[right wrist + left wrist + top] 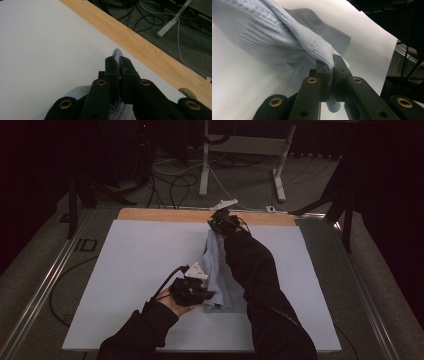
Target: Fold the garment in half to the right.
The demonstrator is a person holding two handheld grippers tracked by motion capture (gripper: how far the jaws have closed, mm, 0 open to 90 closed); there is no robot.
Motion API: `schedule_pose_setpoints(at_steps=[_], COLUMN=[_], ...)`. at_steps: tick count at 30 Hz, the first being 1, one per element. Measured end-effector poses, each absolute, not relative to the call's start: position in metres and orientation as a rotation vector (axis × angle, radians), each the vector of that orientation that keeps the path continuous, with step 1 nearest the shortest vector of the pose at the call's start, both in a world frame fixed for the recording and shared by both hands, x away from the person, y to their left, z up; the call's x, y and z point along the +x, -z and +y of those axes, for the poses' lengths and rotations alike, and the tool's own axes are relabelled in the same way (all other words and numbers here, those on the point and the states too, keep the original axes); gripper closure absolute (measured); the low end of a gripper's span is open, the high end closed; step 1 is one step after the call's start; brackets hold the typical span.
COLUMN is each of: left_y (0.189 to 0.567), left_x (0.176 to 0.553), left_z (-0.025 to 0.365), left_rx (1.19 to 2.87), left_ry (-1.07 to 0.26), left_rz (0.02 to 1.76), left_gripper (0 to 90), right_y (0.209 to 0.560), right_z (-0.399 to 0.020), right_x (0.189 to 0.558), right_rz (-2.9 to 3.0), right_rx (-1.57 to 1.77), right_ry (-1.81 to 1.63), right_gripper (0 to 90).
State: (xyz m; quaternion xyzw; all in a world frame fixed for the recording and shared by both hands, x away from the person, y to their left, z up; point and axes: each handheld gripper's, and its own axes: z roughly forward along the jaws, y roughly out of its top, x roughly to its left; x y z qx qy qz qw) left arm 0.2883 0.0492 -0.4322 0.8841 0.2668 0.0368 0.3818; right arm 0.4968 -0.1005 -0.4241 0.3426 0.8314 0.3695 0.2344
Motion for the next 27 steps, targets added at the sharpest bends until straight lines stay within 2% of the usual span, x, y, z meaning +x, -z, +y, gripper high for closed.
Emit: schedule_pose_setpoints(at_steps=[14, 27], left_y=[0.445, 0.474], left_x=[0.299, 0.307], left_z=[-0.004, -0.027], left_rx=[2.291, 2.299], left_ry=[-0.058, -0.036], left_rz=[0.663, 0.705], left_gripper=[86.4, 86.3], right_y=[0.44, 0.469], right_z=[-0.133, -0.154], right_x=[0.502, 0.508], right_rz=[2.277, 2.324], right_rx=[0.972, 0.969], right_ry=[-1.045, -1.109], right_gripper=[86.8, 86.7])
